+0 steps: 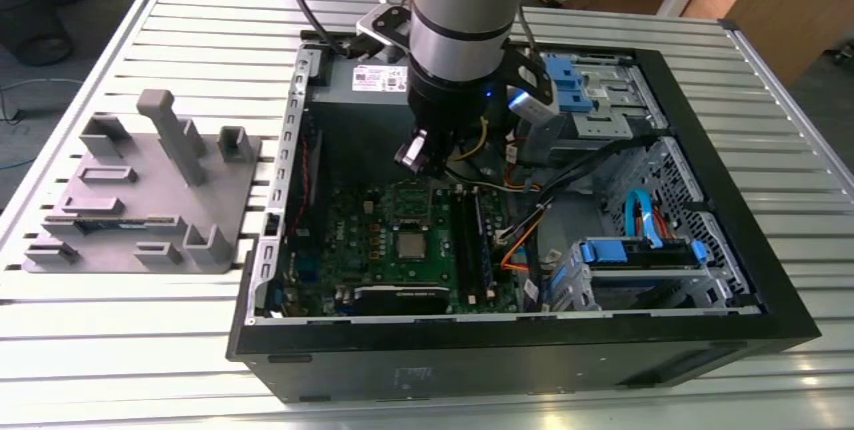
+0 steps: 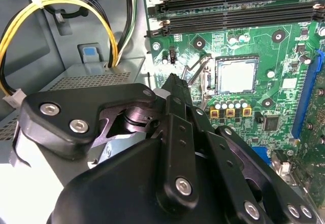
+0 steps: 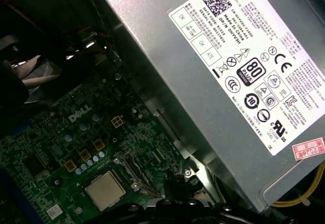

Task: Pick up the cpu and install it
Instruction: 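Close the cpu cover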

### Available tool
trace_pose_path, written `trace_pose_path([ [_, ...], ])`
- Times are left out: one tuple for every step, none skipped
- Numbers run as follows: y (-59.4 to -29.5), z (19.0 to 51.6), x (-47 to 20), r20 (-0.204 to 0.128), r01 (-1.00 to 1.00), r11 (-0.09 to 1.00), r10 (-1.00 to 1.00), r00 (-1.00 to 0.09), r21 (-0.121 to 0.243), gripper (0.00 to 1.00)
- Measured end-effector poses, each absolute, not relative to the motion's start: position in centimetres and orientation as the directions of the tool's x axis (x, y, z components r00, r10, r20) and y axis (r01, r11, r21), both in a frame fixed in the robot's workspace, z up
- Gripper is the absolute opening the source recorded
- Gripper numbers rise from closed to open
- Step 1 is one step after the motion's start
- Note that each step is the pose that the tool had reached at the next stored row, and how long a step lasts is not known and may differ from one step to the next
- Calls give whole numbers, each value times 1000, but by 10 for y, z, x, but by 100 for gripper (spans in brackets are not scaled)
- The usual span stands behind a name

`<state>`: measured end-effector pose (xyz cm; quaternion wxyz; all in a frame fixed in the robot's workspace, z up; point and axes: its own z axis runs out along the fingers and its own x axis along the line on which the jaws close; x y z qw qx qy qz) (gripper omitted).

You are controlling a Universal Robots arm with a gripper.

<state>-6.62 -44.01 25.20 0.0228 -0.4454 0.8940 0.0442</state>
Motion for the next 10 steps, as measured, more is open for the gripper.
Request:
trace_pose_path([
  [-440,252,-66,-80,-797,601,-793,-604,59,13],
  [-440,252,-66,-80,-796,602,-792,-605,59,13],
  [-441,252,-66,-80,-795,603,-791,-606,59,13],
  [-441,252,-66,-80,-794,605,-790,-607,59,13],
  [-441,252,-66,-80,-793,606,-789,-609,59,13],
  [-441,252,-66,-80,-792,608,-788,-611,59,13],
  [-441,252,-66,-80,-790,610,-786,-613,59,13],
  [-441,252,-66,-80,-788,612,-784,-615,59,13],
  [-441,252,-66,-80,-786,615,-782,-618,59,13],
  [-442,252,-66,-80,-784,618,-780,-620,59,13],
])
